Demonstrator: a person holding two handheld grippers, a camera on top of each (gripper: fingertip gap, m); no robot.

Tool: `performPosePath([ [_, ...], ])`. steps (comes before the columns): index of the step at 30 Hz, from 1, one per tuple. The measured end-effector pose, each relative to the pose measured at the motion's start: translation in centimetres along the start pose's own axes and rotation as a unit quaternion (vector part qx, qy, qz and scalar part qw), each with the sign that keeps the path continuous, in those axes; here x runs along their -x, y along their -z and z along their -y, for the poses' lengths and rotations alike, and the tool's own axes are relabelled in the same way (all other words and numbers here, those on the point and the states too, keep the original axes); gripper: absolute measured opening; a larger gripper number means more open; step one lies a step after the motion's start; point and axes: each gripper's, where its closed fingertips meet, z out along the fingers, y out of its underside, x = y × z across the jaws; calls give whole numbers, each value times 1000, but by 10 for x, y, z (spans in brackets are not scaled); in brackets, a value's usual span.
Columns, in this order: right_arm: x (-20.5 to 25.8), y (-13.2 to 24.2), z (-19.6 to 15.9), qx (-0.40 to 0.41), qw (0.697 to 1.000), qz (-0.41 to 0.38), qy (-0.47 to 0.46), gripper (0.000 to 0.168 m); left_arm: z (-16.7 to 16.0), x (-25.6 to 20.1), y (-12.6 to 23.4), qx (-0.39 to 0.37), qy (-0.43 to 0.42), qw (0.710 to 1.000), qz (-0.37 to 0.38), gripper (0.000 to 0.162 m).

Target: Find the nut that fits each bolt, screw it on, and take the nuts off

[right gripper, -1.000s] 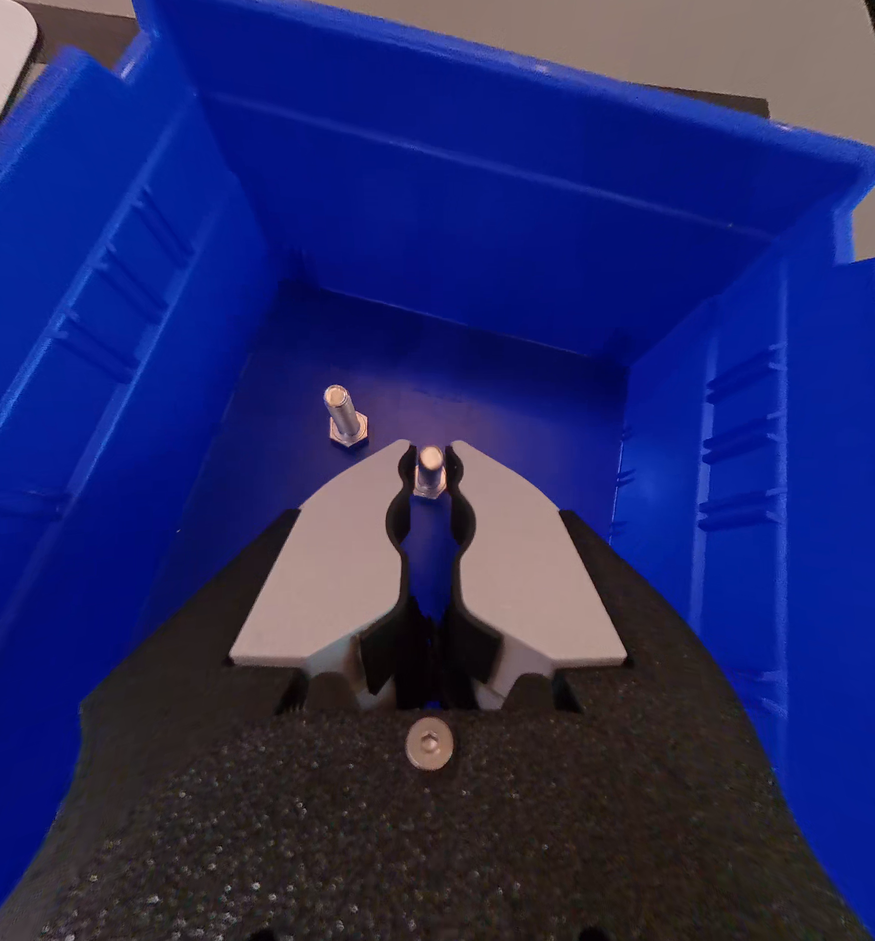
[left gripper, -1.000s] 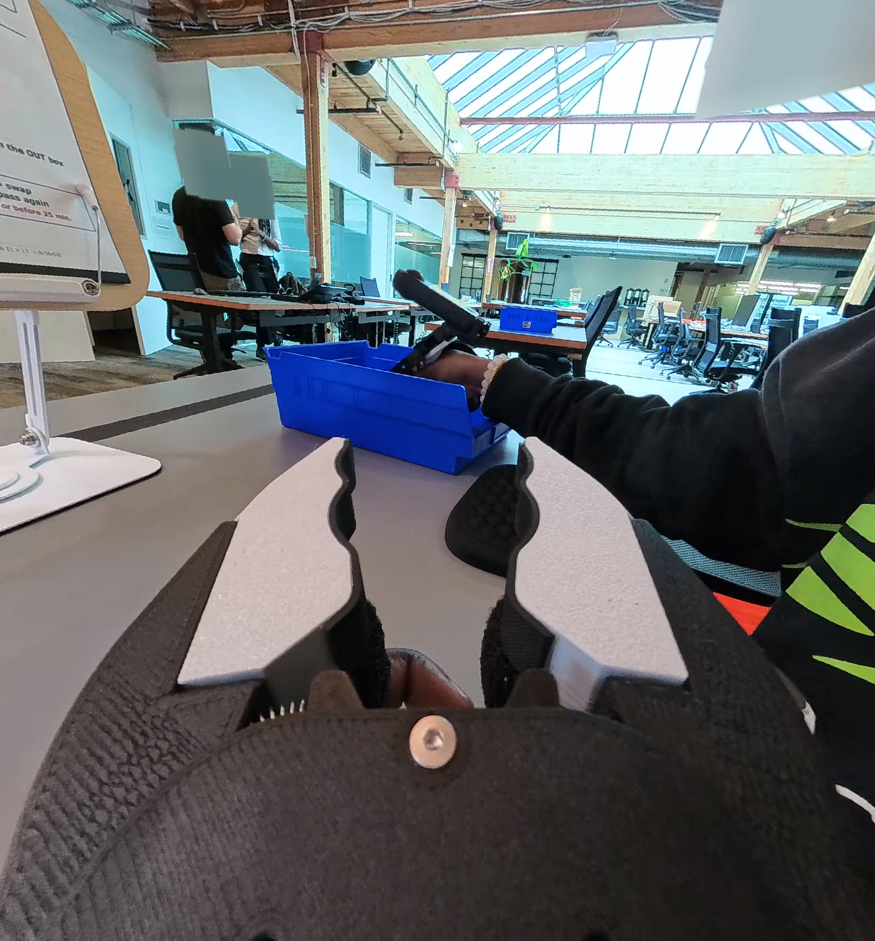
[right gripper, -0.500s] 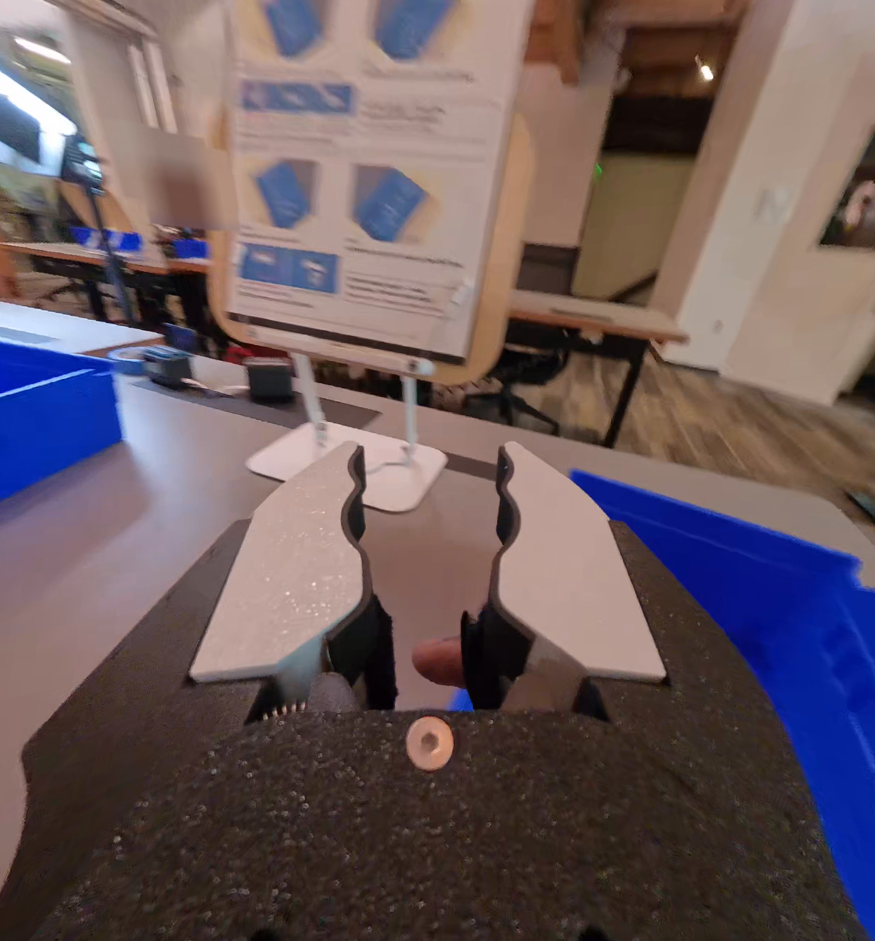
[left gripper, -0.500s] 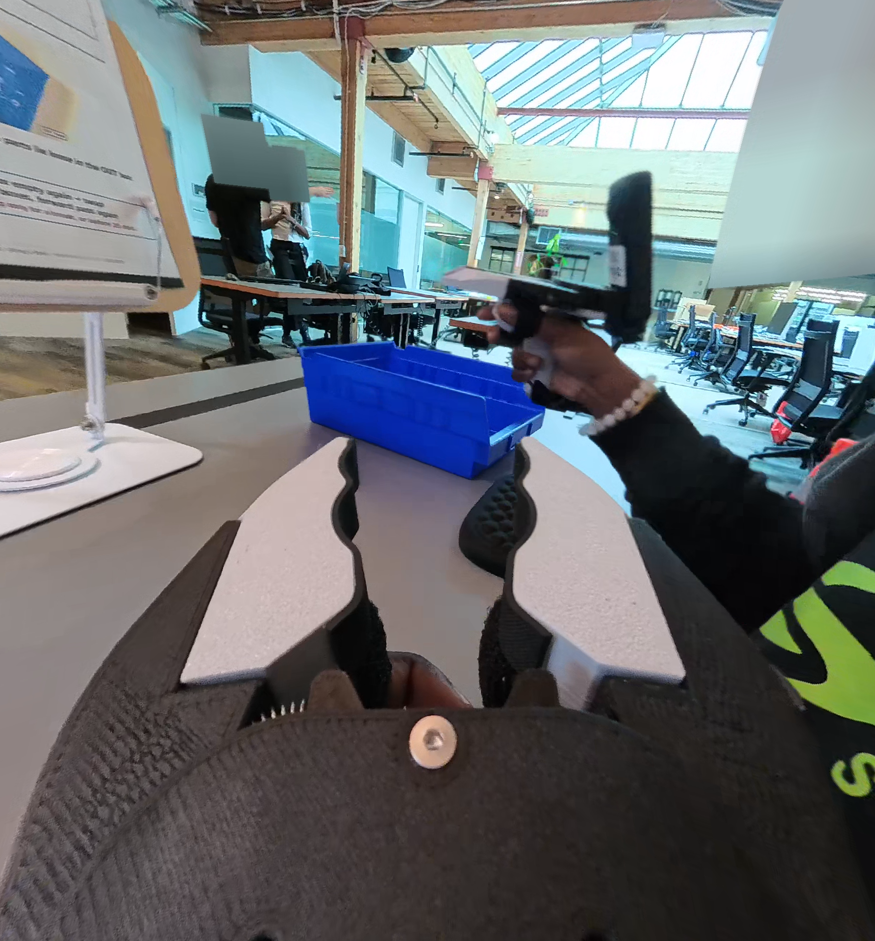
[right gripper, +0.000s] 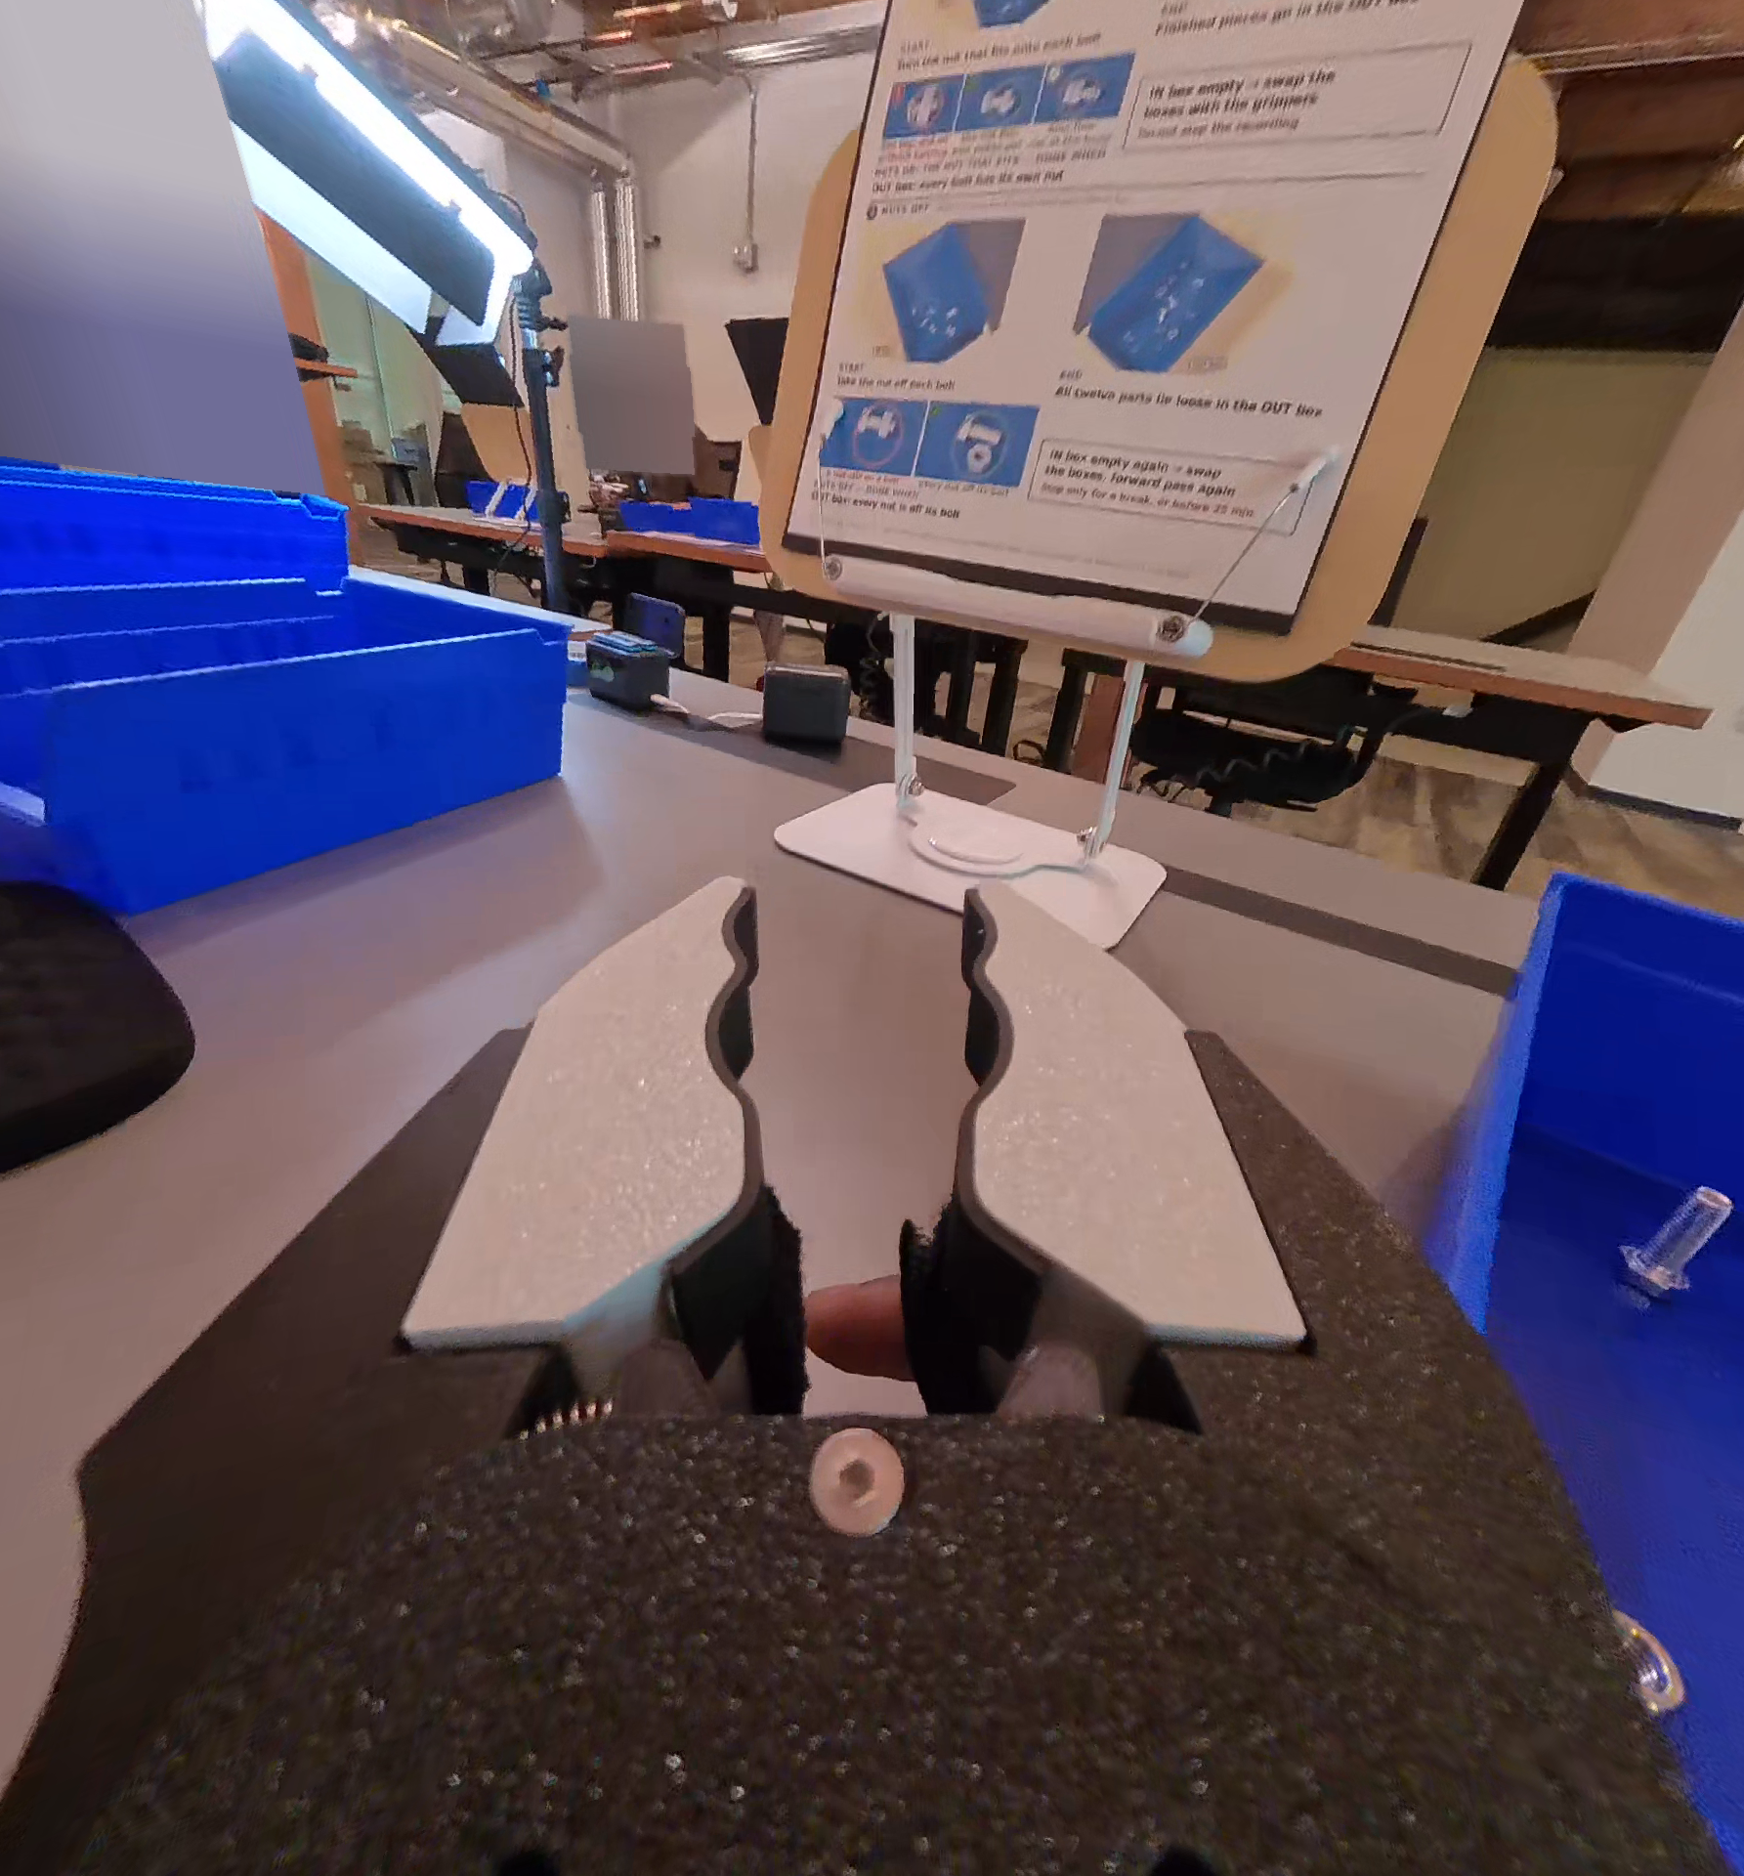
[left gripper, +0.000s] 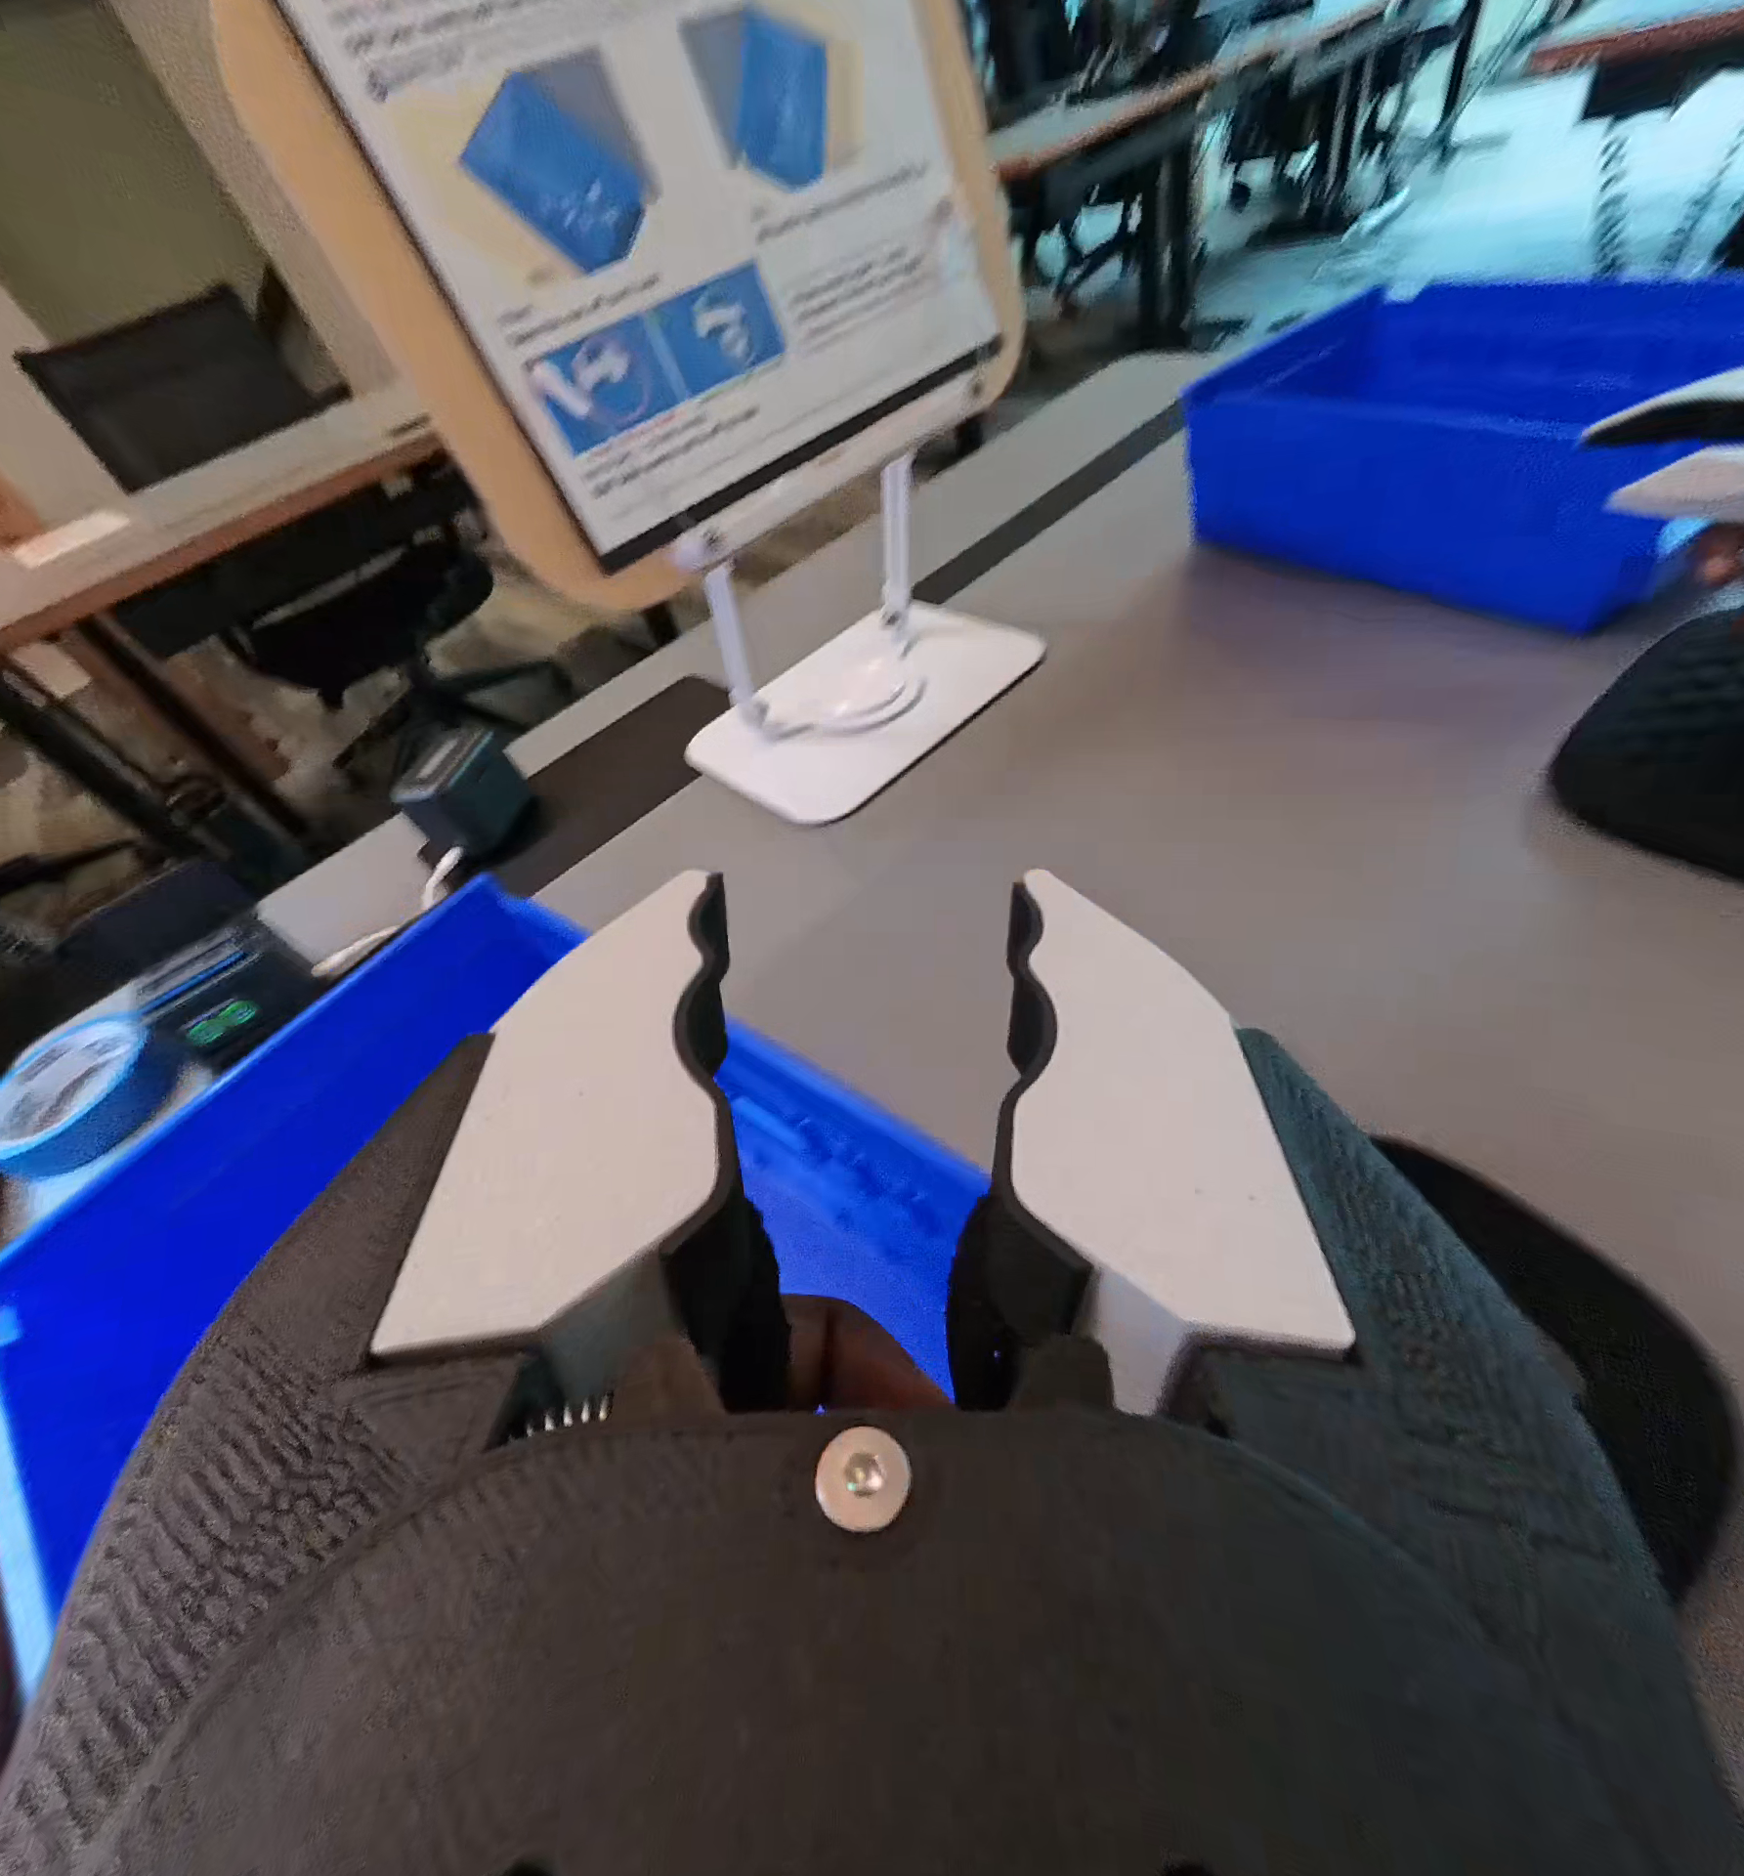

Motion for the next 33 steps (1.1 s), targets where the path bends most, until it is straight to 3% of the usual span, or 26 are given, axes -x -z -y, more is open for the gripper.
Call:
performPosePath([
  [5,-1,2,-9,-1,1000,3,-13,37,-46,46,-4,174,10,985,-18,49],
  [9,-3,4,-8,-10,1000,5,-25,37,-106,75,-17,339,27,939,-44,41],
  [14,-7,6,-6,-22,999,6,-44,36,-160,101,-34,447,40,891,-69,40],
  [21,-8,7,-6,-24,999,3,-46,35,-189,115,-56,469,69,876,-84,37],
  [33,-11,9,-4,-34,998,-2,-51,33,-208,118,-63,500,62,860,-77,23],
])
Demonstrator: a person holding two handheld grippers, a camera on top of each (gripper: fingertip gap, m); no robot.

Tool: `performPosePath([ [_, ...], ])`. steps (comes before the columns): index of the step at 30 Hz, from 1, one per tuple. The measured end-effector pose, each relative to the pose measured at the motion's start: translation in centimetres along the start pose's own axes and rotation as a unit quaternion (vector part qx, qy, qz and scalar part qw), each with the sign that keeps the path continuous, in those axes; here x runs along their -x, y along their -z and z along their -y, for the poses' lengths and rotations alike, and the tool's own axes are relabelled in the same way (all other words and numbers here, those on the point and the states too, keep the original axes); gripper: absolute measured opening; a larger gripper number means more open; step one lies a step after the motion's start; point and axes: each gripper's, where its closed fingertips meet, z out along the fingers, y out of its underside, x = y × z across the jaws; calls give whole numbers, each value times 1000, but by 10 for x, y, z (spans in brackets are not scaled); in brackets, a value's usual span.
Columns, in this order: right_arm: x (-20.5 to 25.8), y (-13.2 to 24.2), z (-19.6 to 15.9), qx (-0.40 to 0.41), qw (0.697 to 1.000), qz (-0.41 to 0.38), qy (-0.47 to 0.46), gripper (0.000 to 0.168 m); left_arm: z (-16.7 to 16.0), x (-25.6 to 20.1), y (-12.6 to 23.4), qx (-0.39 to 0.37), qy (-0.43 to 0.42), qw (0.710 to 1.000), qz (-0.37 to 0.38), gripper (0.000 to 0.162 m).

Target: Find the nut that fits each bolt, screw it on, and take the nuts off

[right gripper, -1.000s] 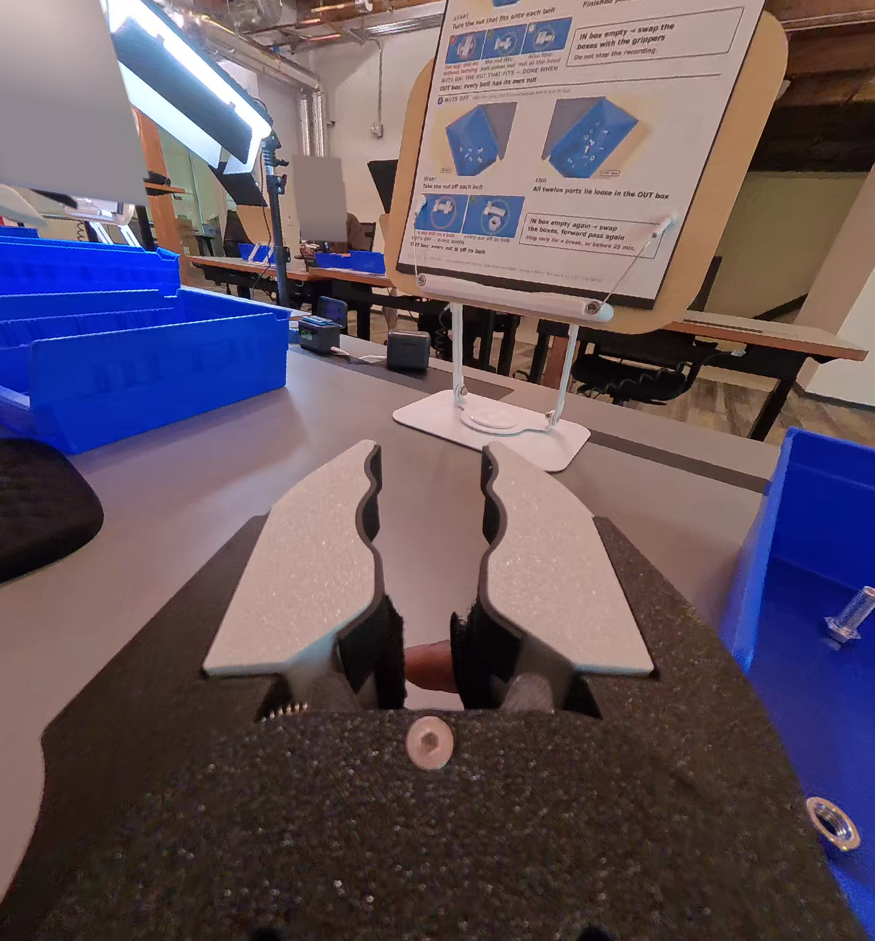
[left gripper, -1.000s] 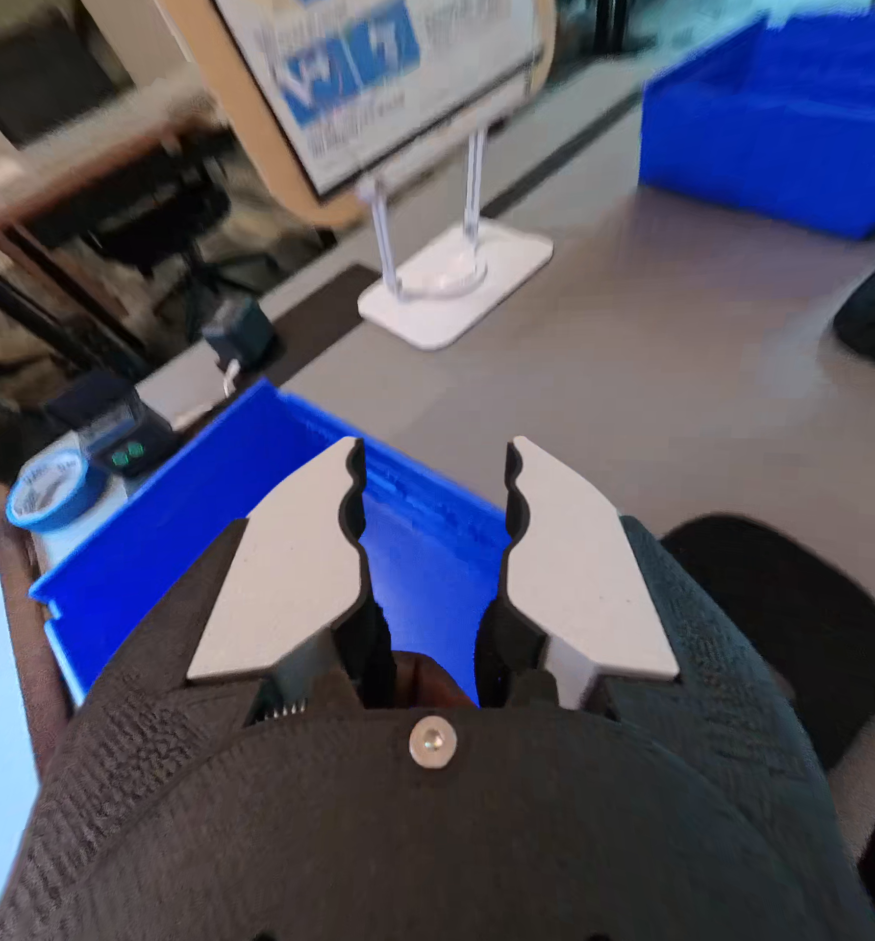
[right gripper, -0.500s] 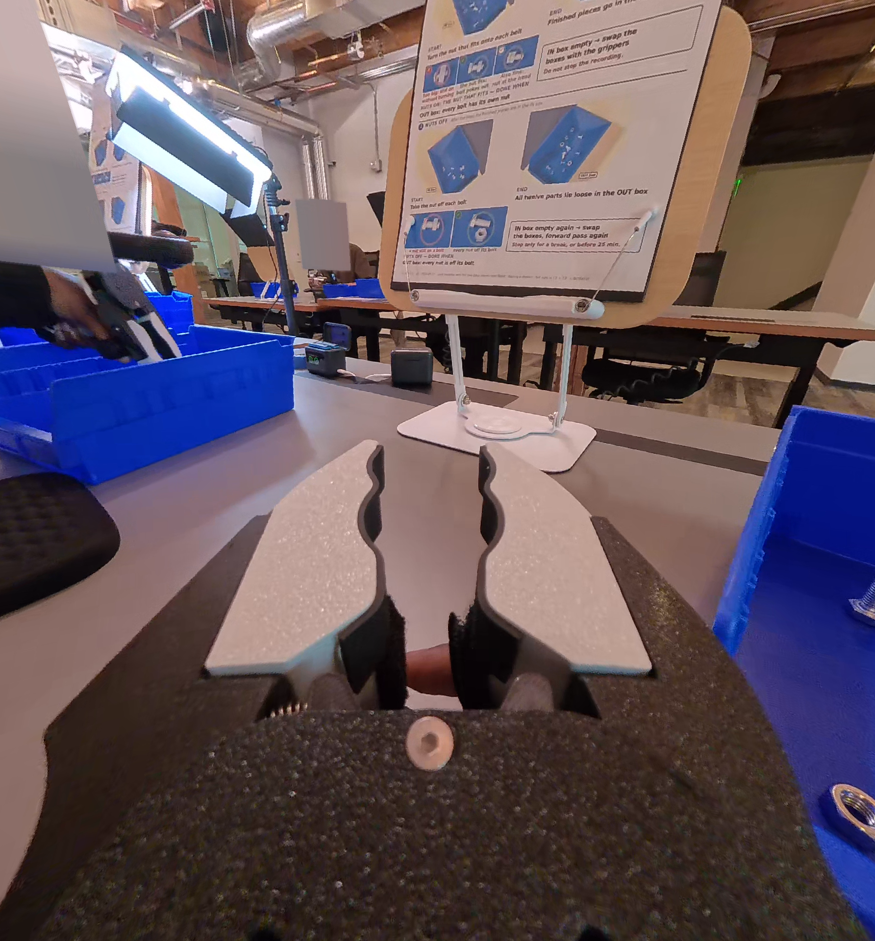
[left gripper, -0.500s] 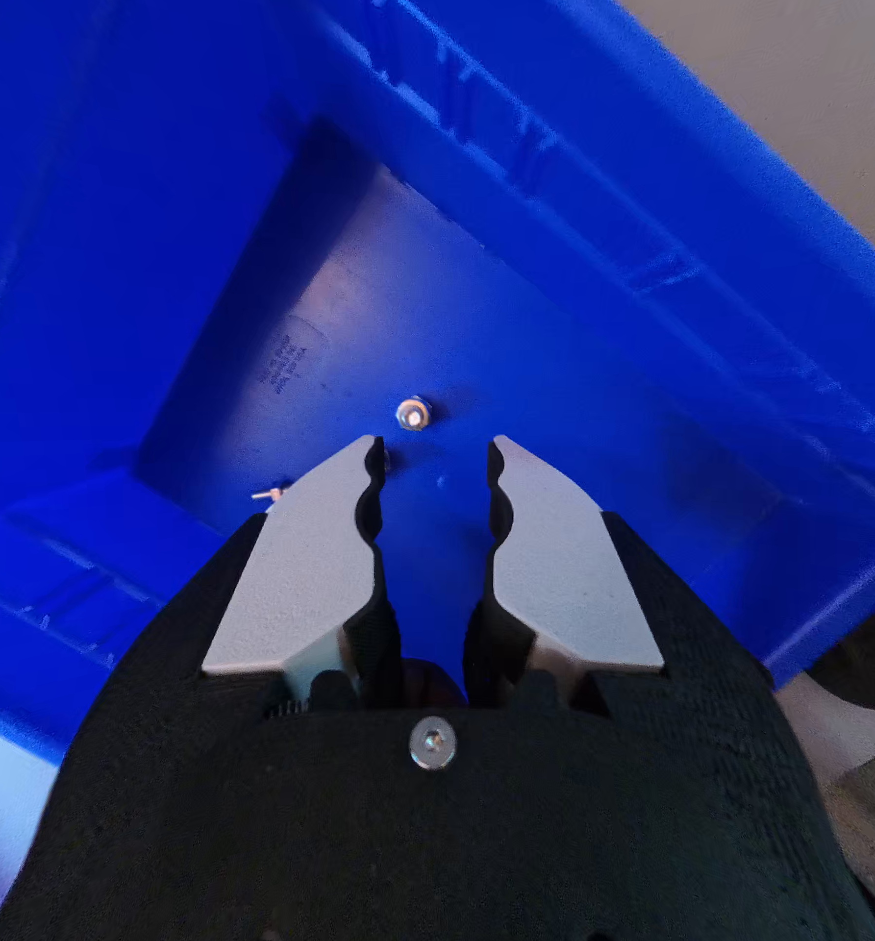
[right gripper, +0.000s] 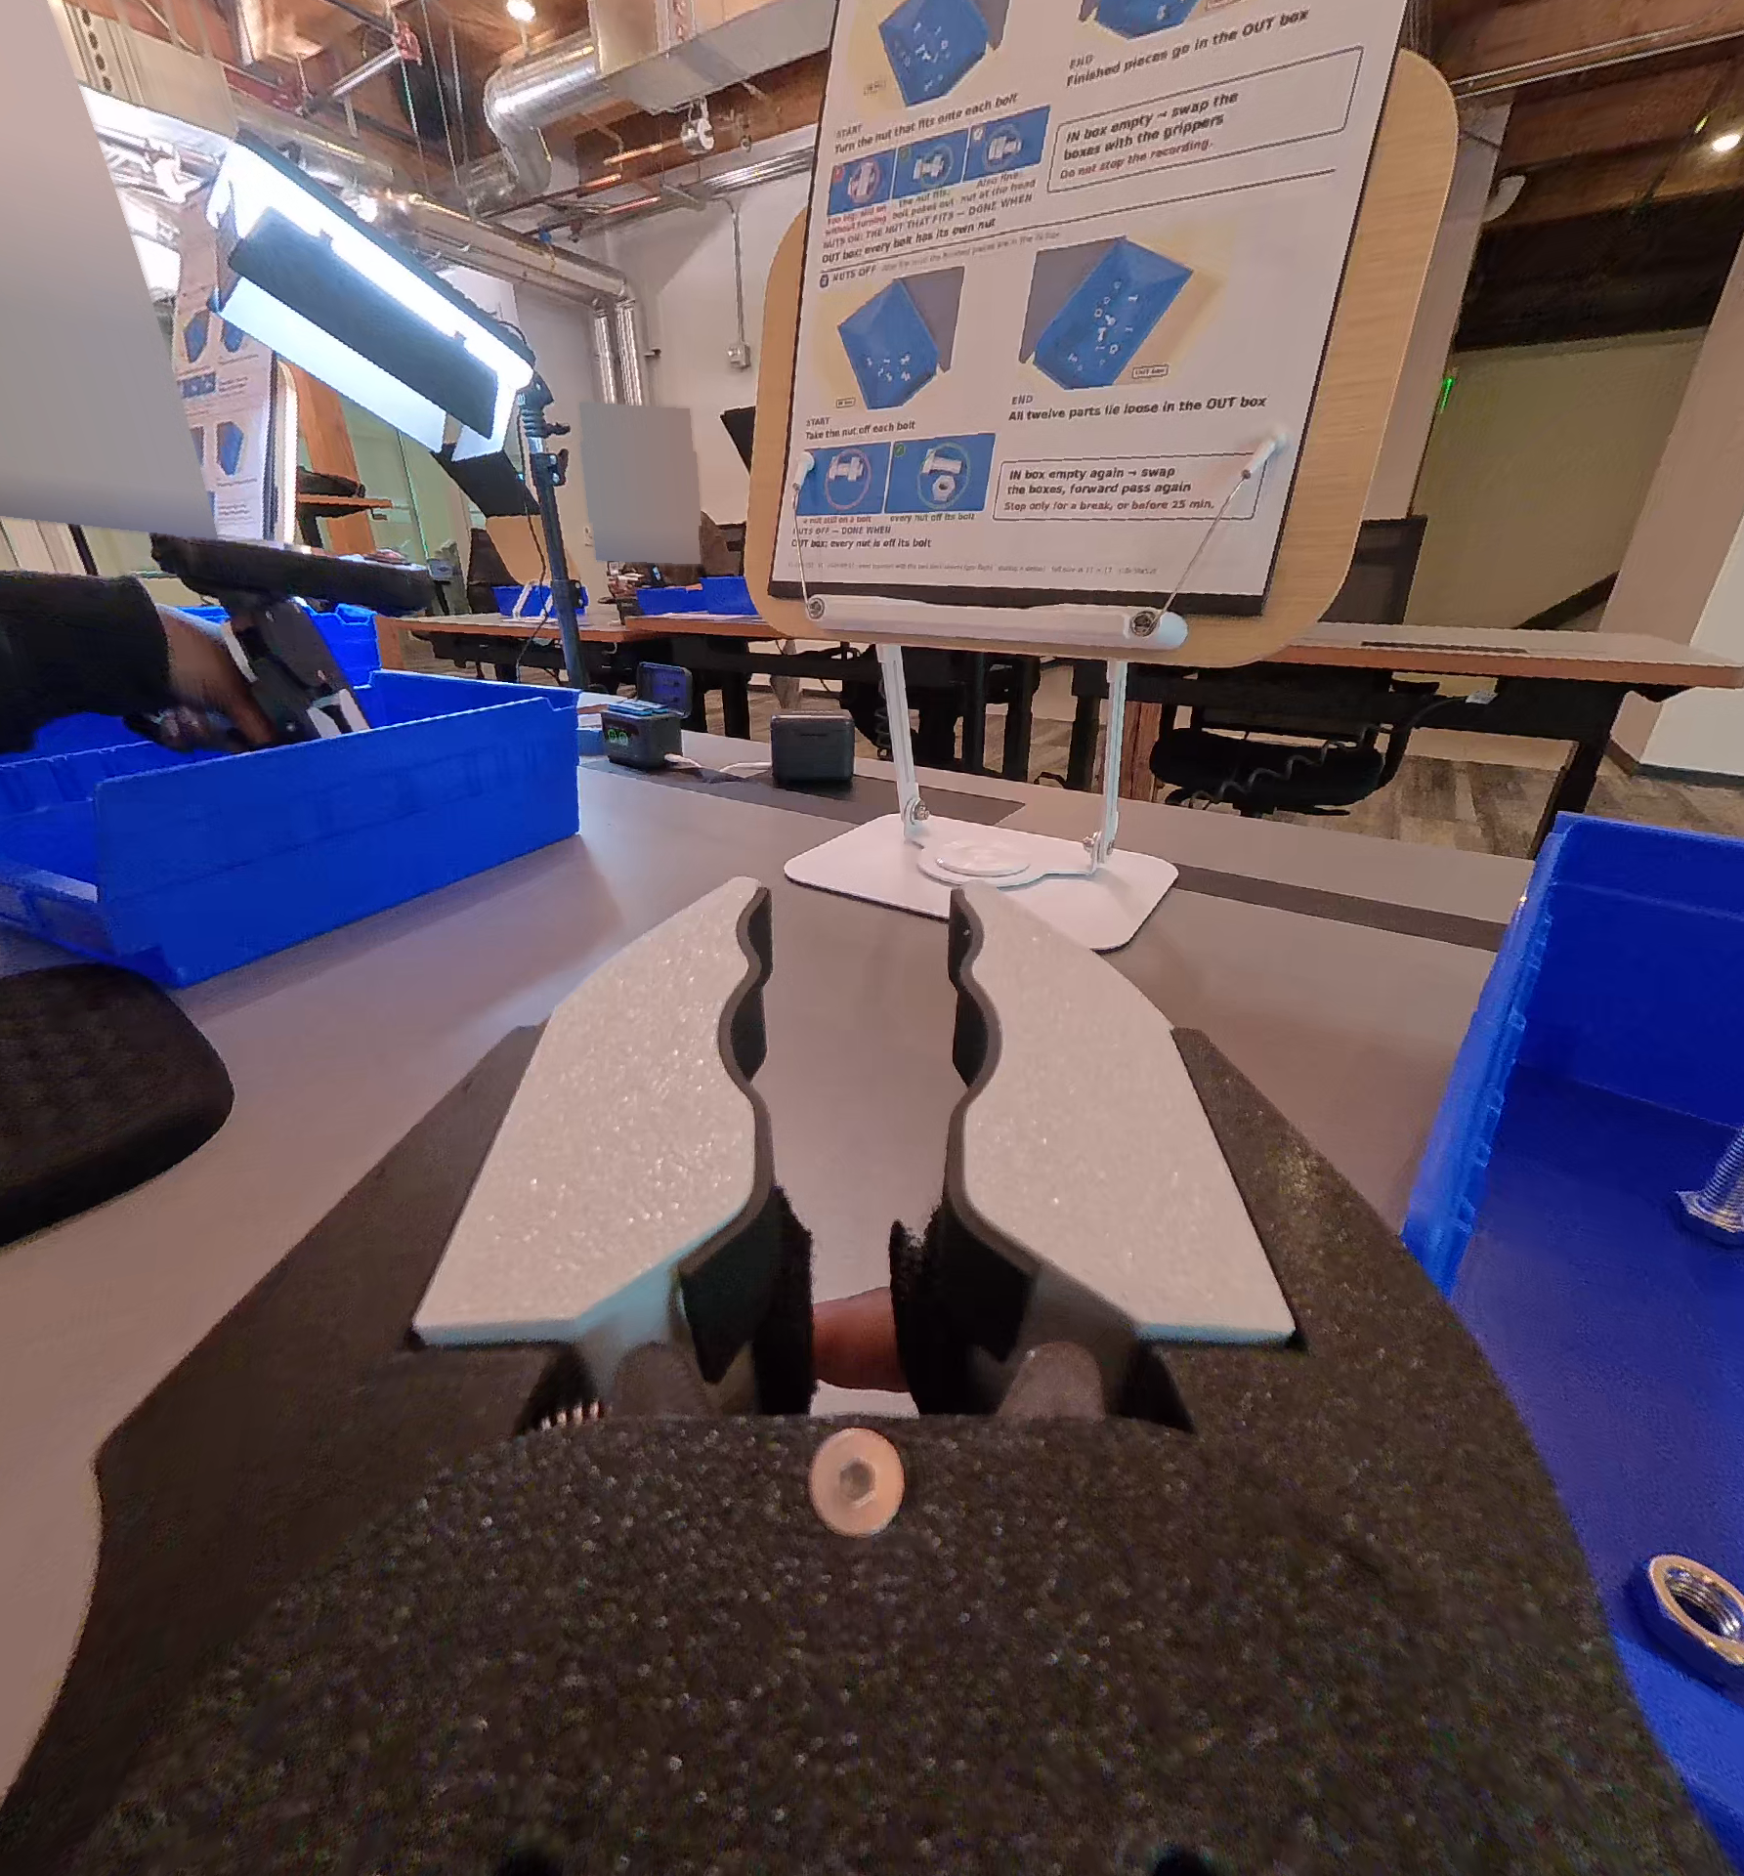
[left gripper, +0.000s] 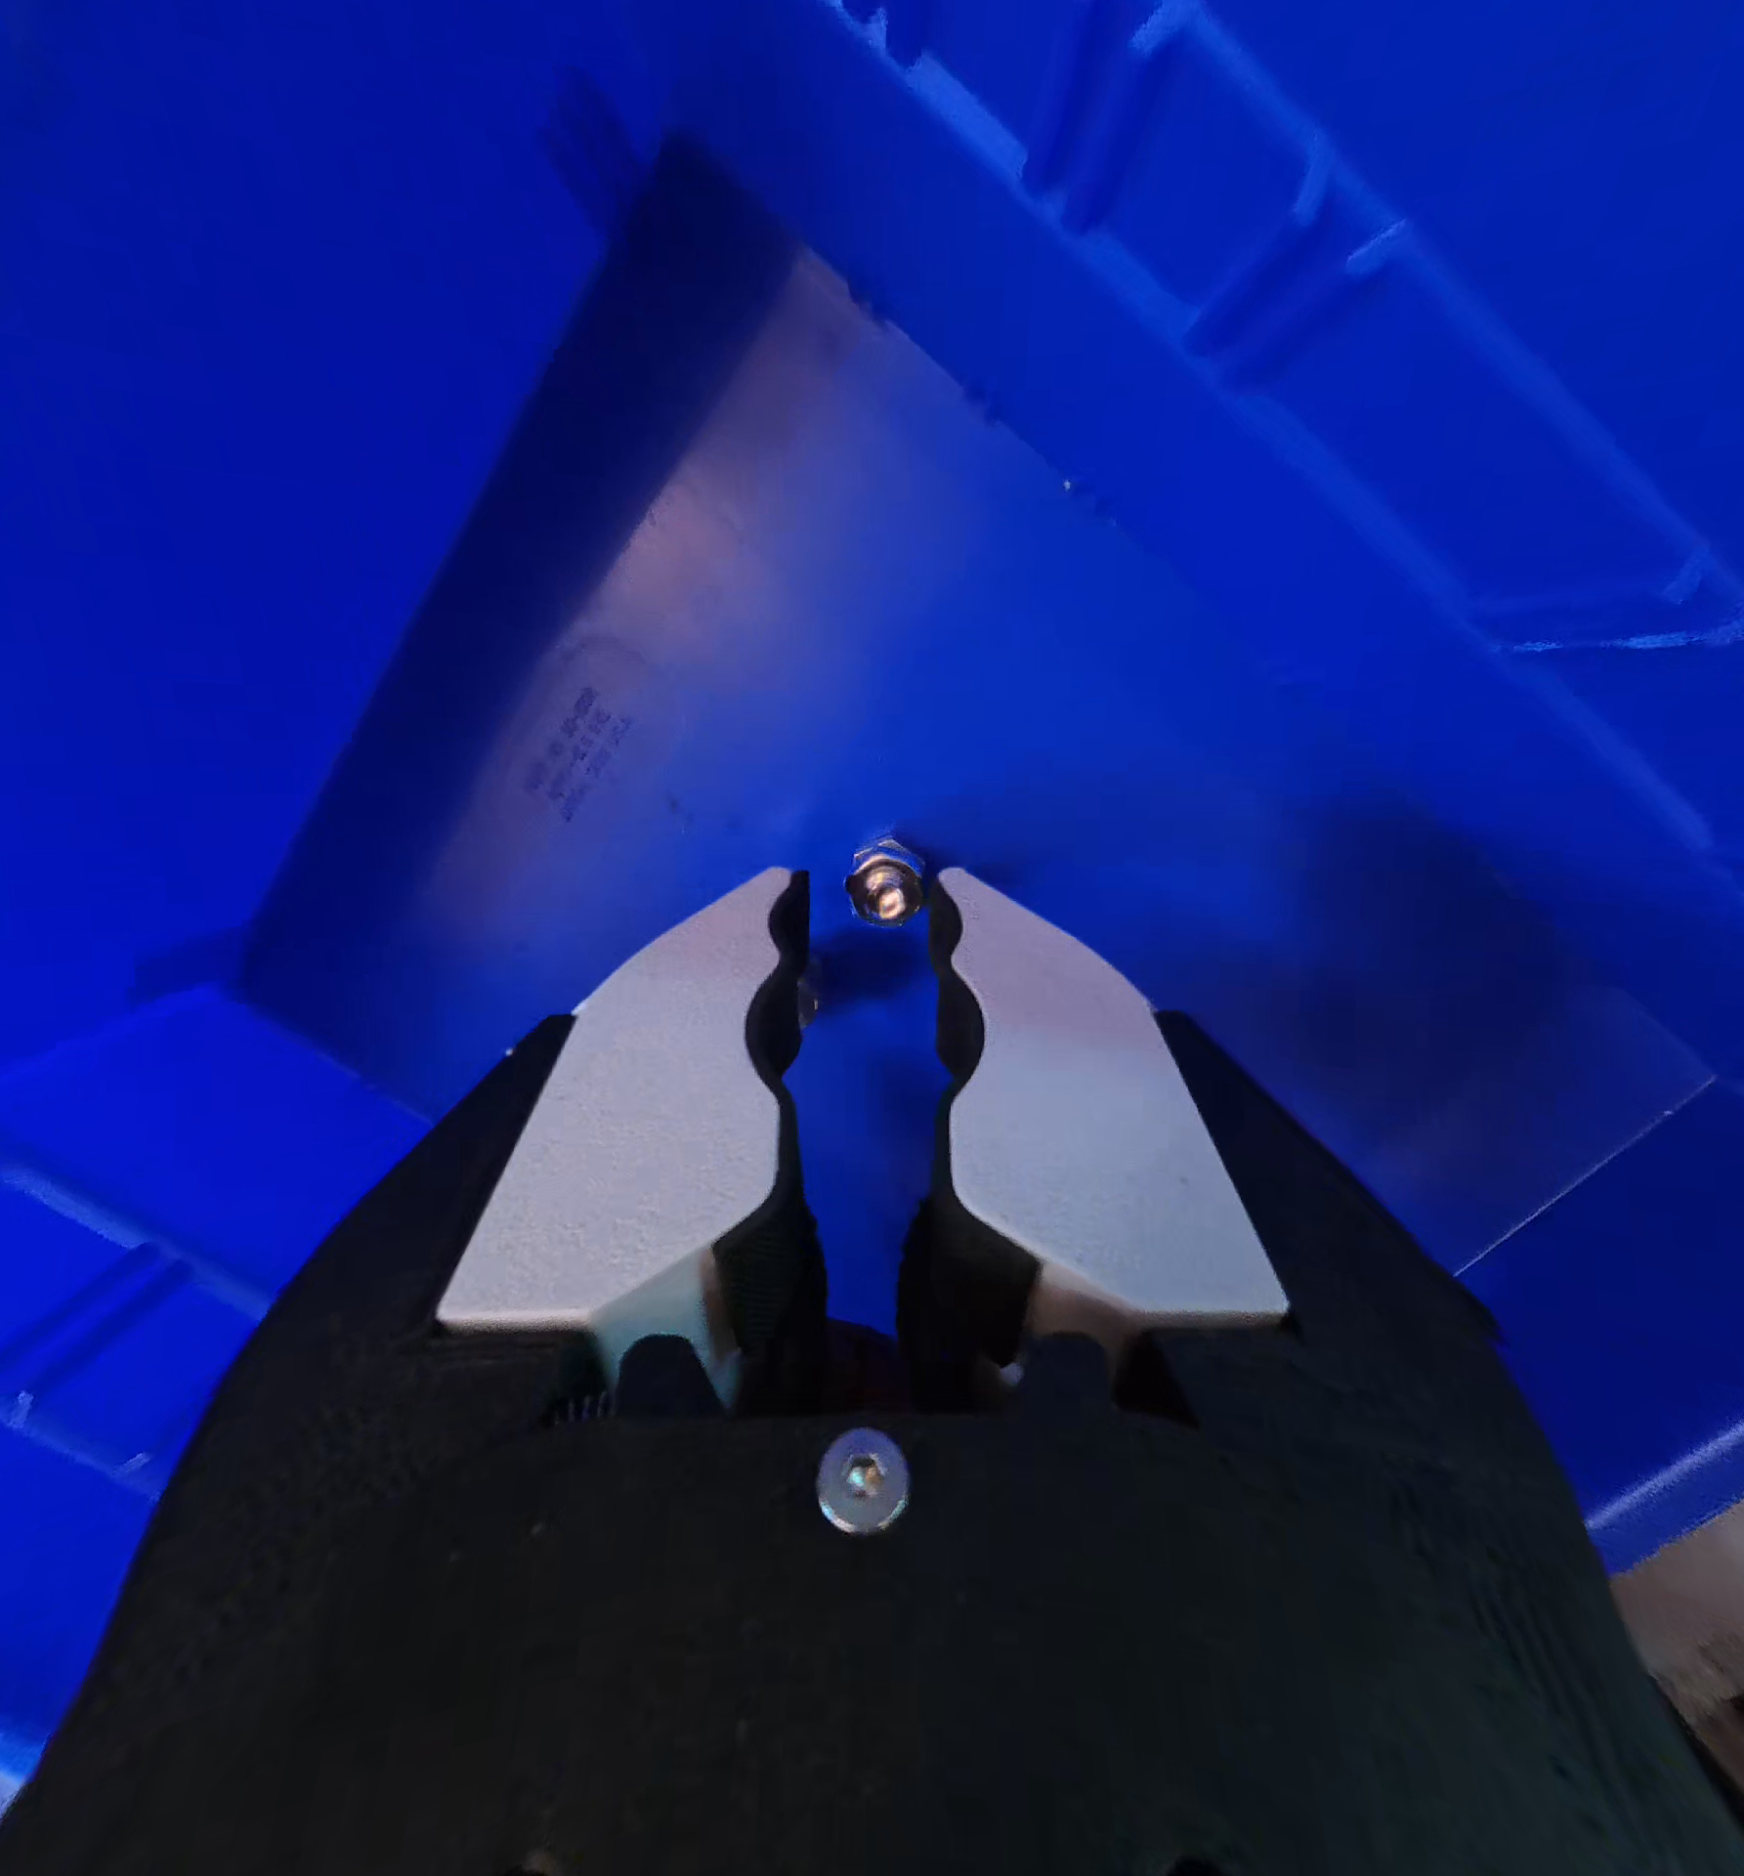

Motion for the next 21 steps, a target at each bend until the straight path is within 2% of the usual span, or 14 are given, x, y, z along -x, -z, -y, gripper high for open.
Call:
performPosePath([
  [2,0,0,0,-1,1000,-1,0,33,0,0,-1,1,-5,1000,2,15],
  [5,-1,0,0,0,1000,0,-2,33,0,1,7,1,-11,1000,18,15],
  [11,0,-1,-1,2,1000,1,0,33,22,-26,67,-55,-45,997,37,15],
  [16,1,-1,-2,6,1000,2,7,33,59,-102,121,-134,-144,980,28,15],
  [21,6,-3,-4,15,1000,12,18,33,82,-194,129,-179,-258,949,-11,15],
])
